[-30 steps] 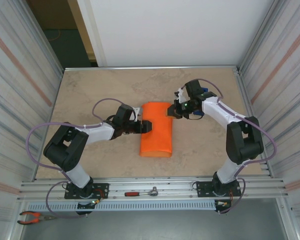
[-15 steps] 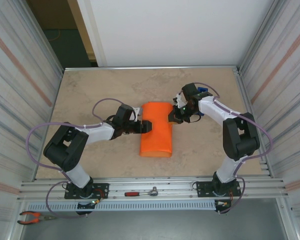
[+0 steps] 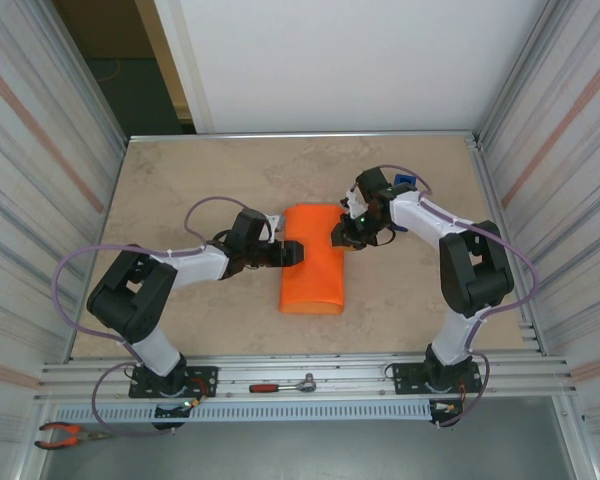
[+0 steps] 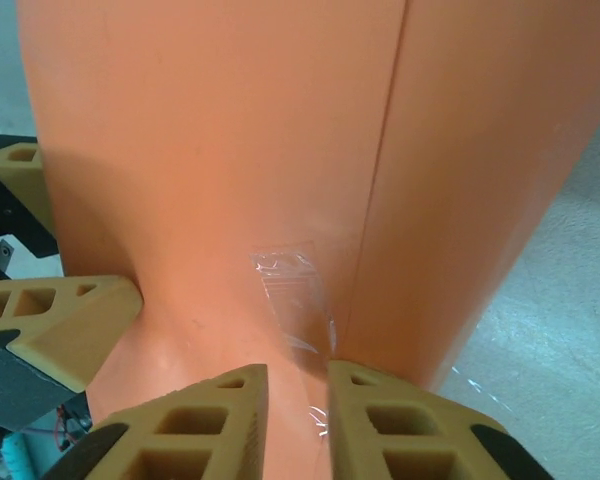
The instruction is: Wrap the gift box in paper
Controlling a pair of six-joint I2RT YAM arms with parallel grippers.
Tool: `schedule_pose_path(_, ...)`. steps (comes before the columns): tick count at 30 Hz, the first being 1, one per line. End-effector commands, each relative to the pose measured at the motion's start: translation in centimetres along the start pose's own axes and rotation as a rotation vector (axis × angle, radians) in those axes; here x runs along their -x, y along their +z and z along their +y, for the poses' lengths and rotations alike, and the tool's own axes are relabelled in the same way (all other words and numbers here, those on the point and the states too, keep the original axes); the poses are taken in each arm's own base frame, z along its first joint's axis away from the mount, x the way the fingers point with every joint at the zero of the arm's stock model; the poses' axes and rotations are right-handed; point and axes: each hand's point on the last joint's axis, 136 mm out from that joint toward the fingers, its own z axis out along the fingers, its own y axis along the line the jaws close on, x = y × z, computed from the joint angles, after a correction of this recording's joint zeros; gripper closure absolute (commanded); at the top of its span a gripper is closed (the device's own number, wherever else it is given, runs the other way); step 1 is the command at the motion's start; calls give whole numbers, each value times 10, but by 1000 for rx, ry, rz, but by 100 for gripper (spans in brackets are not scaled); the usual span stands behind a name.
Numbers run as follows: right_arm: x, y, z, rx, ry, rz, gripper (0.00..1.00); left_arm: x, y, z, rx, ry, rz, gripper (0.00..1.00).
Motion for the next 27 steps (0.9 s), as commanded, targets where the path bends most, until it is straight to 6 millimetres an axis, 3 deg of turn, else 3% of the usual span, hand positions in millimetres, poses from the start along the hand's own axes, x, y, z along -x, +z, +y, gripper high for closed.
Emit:
schedule_pose_path(1,-6,-4,-8,-72,7,9,75,-63,6,57,214,-85,175,32)
schedule_pose_path(27,-7,-11,-13,-120,41,-56,57,-69,6,63,238,-98,186,37)
